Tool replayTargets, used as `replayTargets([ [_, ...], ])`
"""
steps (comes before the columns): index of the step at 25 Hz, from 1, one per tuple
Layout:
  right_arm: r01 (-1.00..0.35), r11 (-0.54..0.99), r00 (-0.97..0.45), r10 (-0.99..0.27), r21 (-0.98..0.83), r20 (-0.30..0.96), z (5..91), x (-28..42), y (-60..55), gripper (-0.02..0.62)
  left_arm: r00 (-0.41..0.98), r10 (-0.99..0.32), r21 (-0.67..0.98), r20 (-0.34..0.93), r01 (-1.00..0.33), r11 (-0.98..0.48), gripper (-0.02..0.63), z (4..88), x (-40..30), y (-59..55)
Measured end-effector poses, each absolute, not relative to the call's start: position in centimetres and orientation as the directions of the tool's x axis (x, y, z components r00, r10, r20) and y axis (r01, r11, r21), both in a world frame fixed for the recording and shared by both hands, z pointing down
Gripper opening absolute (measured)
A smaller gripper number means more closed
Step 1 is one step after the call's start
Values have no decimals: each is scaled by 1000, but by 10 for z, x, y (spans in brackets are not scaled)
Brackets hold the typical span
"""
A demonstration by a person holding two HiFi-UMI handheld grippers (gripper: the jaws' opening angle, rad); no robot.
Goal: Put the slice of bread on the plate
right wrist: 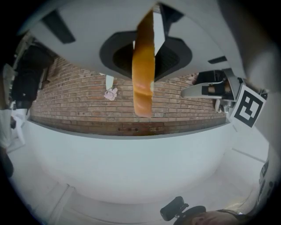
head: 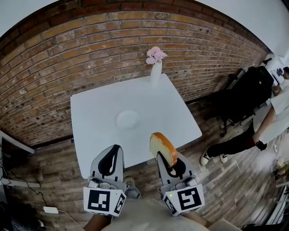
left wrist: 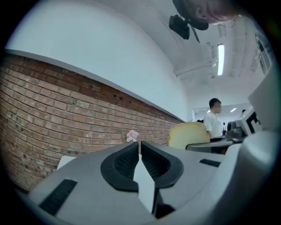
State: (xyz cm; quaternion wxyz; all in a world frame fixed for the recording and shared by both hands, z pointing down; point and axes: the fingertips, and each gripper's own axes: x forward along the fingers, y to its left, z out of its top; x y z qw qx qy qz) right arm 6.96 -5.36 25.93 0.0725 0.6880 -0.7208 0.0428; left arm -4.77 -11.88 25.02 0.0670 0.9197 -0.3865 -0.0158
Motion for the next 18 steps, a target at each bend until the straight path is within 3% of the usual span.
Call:
replayTargets([
  [18,-999,45,-39,-980,27,195,271,91,-127,97,711,-699,137,77,-702,-699,26,269,-27,-189],
])
